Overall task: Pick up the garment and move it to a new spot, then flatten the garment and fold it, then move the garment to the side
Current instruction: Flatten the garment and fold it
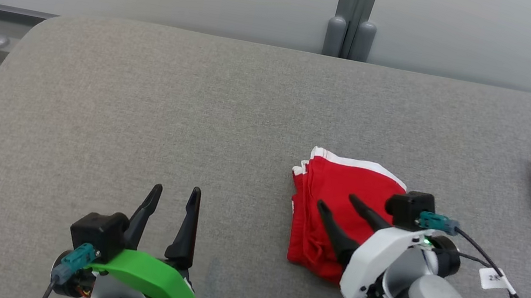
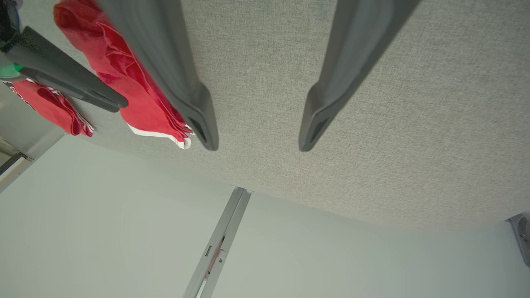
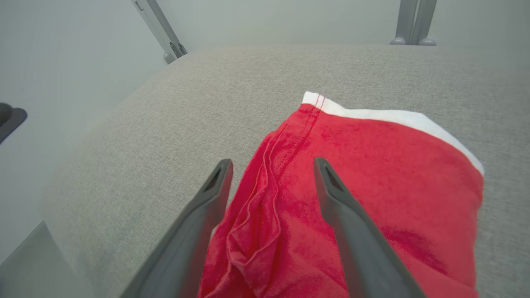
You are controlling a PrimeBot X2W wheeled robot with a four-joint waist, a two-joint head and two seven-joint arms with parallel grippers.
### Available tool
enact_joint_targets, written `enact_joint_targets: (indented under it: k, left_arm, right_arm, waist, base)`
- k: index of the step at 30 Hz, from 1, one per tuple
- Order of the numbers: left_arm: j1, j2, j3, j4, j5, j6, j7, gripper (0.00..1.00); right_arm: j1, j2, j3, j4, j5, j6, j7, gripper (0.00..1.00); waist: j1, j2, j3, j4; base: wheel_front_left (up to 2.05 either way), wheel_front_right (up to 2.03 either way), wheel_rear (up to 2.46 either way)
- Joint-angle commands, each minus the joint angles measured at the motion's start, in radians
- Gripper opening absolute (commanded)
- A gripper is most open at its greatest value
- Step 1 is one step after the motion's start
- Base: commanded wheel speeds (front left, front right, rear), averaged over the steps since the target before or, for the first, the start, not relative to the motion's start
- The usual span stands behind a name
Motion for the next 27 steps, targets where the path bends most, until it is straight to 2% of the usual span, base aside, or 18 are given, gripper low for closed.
enact_joint_targets:
  k: [1, 7, 11, 12, 13, 14, 15, 16, 27]
  left_arm:
    - [0.008, -0.003, -0.001, 0.002, -0.002, -0.003, -0.002, 1.00]
    - [0.011, -0.009, -0.020, 0.004, 0.006, -0.003, 0.003, 1.00]
    - [-0.001, -0.010, -0.025, 0.002, 0.009, -0.005, 0.004, 1.00]
    - [-0.005, -0.010, -0.025, 0.002, 0.009, -0.005, 0.005, 1.00]
    - [-0.008, -0.009, -0.026, 0.003, 0.010, -0.005, 0.005, 1.00]
    - [-0.013, -0.009, -0.026, 0.004, 0.011, -0.004, 0.007, 1.00]
    - [-0.017, -0.009, -0.027, 0.005, 0.012, -0.004, 0.005, 1.00]
    - [-0.021, -0.009, -0.027, 0.006, 0.012, -0.003, 0.006, 1.00]
    - [-0.030, -0.003, -0.015, 0.000, 0.009, 0.005, 0.001, 1.00]
  right_arm:
    - [0.017, -0.018, -0.020, -0.019, 0.003, 0.000, -0.014, 1.00]
    - [0.053, -0.063, -0.144, -0.060, -0.061, 0.000, -0.048, 1.00]
    - [0.069, -0.061, -0.177, -0.039, -0.136, 0.000, -0.058, 1.00]
    - [0.073, -0.057, -0.173, -0.027, -0.156, 0.000, -0.060, 0.90]
    - [0.075, -0.050, -0.167, -0.017, -0.165, 0.000, -0.062, 0.62]
    - [0.076, -0.041, -0.155, -0.005, -0.174, 0.000, -0.062, 0.27]
    - [0.078, -0.036, -0.144, 0.009, -0.183, 0.000, -0.060, 0.02]
    - [0.081, -0.032, -0.127, 0.024, -0.190, 0.000, -0.059, 0.00]
    - [0.036, 0.033, 0.087, 0.119, -0.160, 0.000, -0.076, 0.00]
  waist:
    - [0.0000, 0.0000, -0.005, -0.006]
    - [0.0000, 0.0000, -0.002, -0.014]
    - [0.0000, 0.0000, 0.011, -0.010]
    - [0.0000, 0.0000, 0.015, -0.009]
    - [0.0000, 0.0000, 0.018, -0.007]
    - [0.0000, 0.0000, 0.022, -0.004]
    - [0.0000, 0.0000, 0.024, 0.000]
    - [0.0000, 0.0000, 0.027, 0.004]
    - [0.0000, 0.0000, 0.039, 0.033]
  base:
    - [0.00, 0.00, 0.00]
    - [0.00, 0.00, 0.00]
    - [0.00, 0.00, 0.00]
    - [0.00, 0.00, 0.00]
    - [0.00, 0.00, 0.00]
    - [0.00, 0.00, 0.00]
    - [0.00, 0.00, 0.00]
    - [0.00, 0.00, 0.00]
    - [0.00, 0.00, 0.00]
